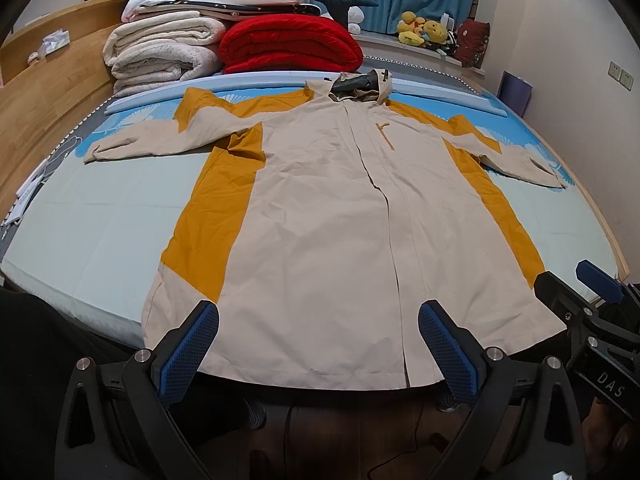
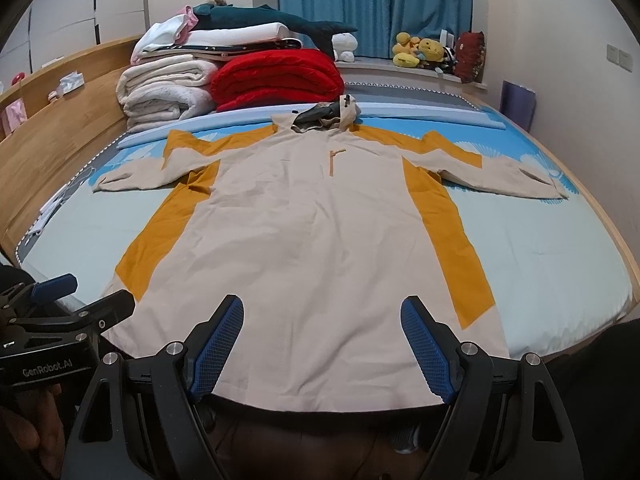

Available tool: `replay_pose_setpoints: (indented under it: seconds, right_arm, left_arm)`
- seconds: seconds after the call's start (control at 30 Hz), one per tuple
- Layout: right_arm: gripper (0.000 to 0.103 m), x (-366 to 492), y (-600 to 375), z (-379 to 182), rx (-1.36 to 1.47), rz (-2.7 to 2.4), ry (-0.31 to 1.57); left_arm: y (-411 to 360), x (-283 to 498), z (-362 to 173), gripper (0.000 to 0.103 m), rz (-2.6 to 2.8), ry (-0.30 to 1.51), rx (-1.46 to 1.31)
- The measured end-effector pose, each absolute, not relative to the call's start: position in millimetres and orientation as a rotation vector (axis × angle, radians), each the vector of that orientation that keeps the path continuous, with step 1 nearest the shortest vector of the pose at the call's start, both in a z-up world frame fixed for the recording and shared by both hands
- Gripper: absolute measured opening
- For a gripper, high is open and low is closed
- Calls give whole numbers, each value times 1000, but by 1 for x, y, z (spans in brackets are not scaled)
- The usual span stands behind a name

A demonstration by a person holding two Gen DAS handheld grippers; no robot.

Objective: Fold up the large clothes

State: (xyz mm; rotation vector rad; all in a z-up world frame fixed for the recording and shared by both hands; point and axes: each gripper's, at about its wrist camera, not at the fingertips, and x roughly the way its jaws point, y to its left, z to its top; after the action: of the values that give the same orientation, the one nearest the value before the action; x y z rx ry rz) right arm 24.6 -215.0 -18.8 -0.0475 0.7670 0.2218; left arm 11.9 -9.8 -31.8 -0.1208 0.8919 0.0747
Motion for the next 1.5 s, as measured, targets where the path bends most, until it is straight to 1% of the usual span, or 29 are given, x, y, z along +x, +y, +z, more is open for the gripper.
replay_pose_setpoints:
  seconds: [1.5]
  right_arm:
    - [81, 20, -202, -18, -70, 243, 752]
  left_arm:
    - [-9, 11, -31, 99, 73, 894, -125]
